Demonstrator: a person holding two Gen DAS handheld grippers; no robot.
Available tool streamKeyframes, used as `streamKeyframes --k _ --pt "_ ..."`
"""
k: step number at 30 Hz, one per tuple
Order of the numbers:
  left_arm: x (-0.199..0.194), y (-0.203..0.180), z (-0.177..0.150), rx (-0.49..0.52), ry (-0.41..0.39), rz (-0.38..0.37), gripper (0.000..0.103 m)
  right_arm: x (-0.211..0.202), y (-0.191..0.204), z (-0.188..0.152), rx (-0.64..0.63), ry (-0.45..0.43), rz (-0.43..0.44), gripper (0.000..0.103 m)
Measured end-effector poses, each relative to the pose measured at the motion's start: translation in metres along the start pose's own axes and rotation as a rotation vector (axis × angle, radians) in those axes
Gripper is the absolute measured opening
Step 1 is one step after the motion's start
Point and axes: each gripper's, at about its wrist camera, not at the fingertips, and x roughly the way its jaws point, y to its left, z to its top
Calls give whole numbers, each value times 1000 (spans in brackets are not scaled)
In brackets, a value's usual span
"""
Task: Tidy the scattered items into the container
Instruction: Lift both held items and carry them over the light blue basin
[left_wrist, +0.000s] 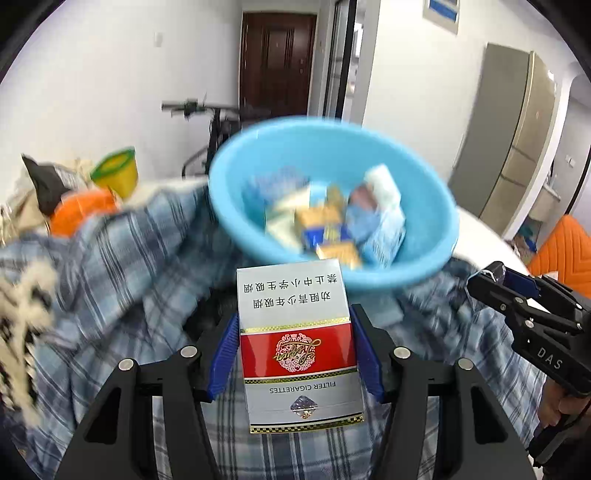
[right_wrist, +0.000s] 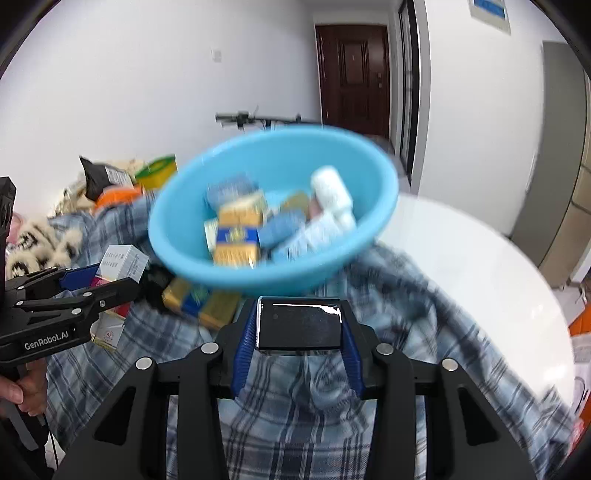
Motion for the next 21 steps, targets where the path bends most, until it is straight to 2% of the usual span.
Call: streamKeyframes --k 6,9,12,17,21 --pt "-44 -4 33 36 -116 9 60 -38 8 36 -41 -121 18 40" --pt "-64 -4 40 39 -160 -20 60 -54 9 43 -37 -160 47 40" --pt "-71 -5 40 31 -176 -31 60 -64 12 41 -39 -186 43 40" --pt "-67 -8 39 42 -161 -33 60 -65 14 37 -34 -170 59 40" --pt "-60 -8 47 39 -173 -17 60 -60 13 44 -41 -181 26 40"
